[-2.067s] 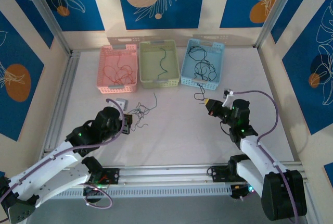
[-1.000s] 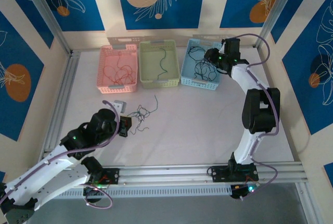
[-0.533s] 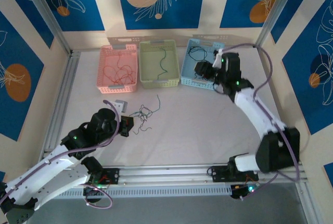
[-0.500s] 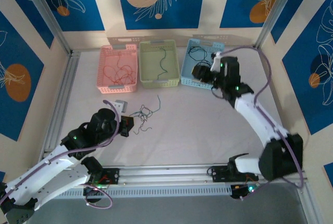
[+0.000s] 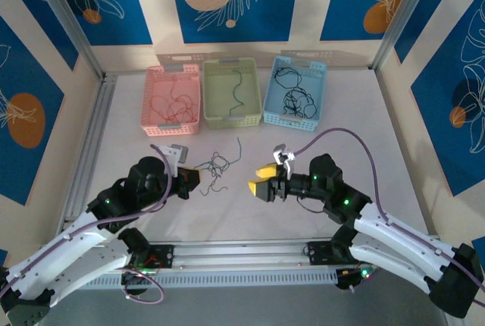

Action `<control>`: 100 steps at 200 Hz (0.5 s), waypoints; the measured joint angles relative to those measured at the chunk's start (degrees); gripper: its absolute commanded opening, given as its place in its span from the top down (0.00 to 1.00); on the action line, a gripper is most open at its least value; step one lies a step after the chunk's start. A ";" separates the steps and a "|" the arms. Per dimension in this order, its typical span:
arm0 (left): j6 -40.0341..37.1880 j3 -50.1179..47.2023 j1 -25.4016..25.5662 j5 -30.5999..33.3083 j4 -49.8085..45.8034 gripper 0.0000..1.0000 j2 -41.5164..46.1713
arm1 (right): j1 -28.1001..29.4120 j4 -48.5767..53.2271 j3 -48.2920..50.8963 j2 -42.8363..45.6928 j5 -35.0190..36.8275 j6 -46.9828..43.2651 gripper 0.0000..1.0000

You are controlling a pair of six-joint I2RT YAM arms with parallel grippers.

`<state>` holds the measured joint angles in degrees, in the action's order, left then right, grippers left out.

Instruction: Untangle the cables

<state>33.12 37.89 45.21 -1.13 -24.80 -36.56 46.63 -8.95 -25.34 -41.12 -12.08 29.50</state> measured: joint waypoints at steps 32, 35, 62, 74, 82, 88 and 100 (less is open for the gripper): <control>2.29 0.00 0.00 -1.88 3.52 1.00 -0.33 | 4.39 -4.26 0.13 -3.23 1.88 -0.17 0.31; 2.49 0.00 0.02 -1.92 3.85 1.00 -0.39 | 4.61 -4.50 0.13 -3.63 2.12 -0.15 0.31; 5.25 0.00 0.00 -2.32 6.21 1.00 -1.18 | 6.86 -7.52 0.13 -7.74 5.75 0.39 0.30; 6.40 0.00 0.00 -2.49 6.86 1.00 -1.60 | 7.72 -8.94 0.15 -8.98 7.10 0.59 0.30; 7.08 0.00 0.00 -2.64 7.30 1.00 -1.84 | 7.96 -9.81 0.15 -9.66 7.74 0.76 0.30; 7.54 0.00 0.00 -2.89 7.72 1.00 -1.95 | 8.09 -10.49 0.15 -10.21 8.09 0.94 0.30; 8.37 0.00 0.00 -3.15 8.44 1.00 -2.03 | 8.17 -11.98 0.15 -11.34 8.61 1.38 0.31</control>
<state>41.50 37.89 45.21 -4.27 -16.36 -38.59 54.81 -20.93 -25.19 -52.47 -3.46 30.87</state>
